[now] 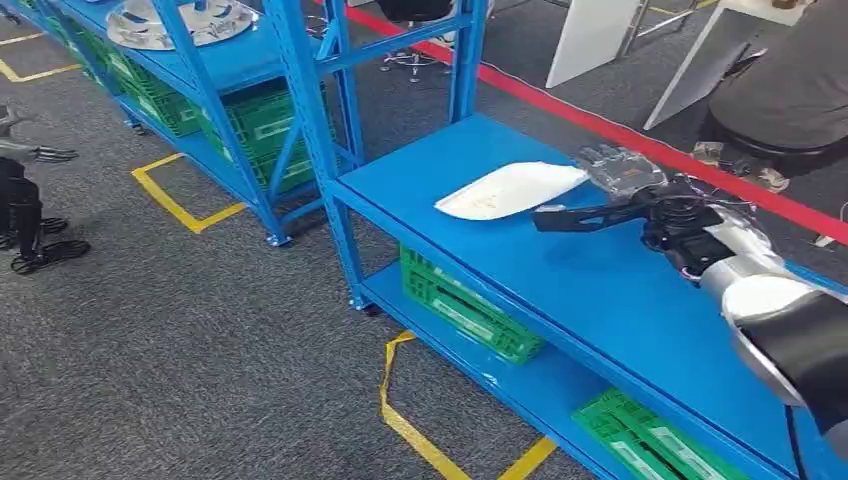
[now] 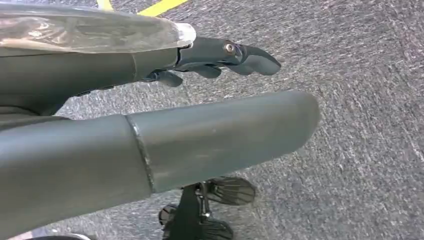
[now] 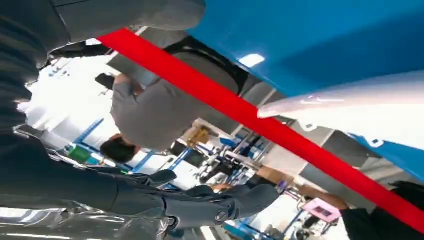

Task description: Take the parts from the cabinet and place them on the table.

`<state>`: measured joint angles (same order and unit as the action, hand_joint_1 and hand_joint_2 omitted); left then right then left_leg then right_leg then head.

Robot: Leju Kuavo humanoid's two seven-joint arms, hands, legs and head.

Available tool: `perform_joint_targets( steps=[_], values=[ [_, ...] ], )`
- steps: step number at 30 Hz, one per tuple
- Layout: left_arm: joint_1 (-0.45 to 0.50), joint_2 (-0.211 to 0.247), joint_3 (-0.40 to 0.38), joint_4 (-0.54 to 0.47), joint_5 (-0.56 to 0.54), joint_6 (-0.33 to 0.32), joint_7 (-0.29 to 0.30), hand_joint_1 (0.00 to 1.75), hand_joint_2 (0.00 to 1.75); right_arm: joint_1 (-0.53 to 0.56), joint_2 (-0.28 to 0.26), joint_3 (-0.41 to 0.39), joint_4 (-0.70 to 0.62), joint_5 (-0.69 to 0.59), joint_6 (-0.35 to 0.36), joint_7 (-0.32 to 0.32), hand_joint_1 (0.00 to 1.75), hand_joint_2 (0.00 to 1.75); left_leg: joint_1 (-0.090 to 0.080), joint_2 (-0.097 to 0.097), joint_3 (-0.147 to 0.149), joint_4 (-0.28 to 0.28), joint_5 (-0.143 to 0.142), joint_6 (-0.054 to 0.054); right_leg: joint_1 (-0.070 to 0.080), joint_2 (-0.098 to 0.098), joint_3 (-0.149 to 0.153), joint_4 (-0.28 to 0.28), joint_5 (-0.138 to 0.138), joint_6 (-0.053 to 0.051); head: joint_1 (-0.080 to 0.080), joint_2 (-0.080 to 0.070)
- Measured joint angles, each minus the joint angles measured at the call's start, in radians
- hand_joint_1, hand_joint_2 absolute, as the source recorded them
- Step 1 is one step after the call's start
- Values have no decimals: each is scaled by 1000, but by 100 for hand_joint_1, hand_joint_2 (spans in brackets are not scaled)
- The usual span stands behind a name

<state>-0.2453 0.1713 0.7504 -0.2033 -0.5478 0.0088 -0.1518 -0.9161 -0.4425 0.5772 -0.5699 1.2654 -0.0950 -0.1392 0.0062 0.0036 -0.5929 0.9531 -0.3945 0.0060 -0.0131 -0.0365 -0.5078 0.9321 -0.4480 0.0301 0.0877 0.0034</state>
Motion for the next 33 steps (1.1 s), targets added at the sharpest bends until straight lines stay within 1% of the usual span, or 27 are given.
perform_joint_targets(
  steps=[8, 15, 21, 26, 33],
  values=[
    [-5, -6, 0, 0, -7, 7, 3, 0, 0, -18, 40, -1, 73, -10, 15, -5, 0, 175, 0, 0, 0, 0, 0, 0, 0, 0, 0, 0, 0, 0, 0, 0],
    [-5, -8, 0, 0, -3, 8, 3, 0, 0, -27, 63, -1, 111, -13, 31, -13, 0, 175, 0, 0, 0, 0, 0, 0, 0, 0, 0, 0, 0, 0, 0, 0],
    [-5, -8, 0, 0, -3, 9, 3, 0, 0, -29, 74, -2, 132, -13, 30, -10, 0, 175, 0, 0, 0, 0, 0, 0, 0, 0, 0, 0, 0, 0, 0, 0],
    [-5, -8, 0, 0, -8, 9, 3, 0, 0, -32, 83, -2, 147, -2, 5, 10, 0, 175, 0, 0, 0, 0, 0, 0, 0, 0, 0, 0, 0, 0, 0, 0],
    [-5, -8, 0, 0, -9, 9, 3, 0, 0, -38, 92, -2, 164, -1, 0, 11, 0, 175, 0, 0, 0, 0, 0, 0, 0, 0, 0, 0, 0, 0, 0, 0]
  ],
)
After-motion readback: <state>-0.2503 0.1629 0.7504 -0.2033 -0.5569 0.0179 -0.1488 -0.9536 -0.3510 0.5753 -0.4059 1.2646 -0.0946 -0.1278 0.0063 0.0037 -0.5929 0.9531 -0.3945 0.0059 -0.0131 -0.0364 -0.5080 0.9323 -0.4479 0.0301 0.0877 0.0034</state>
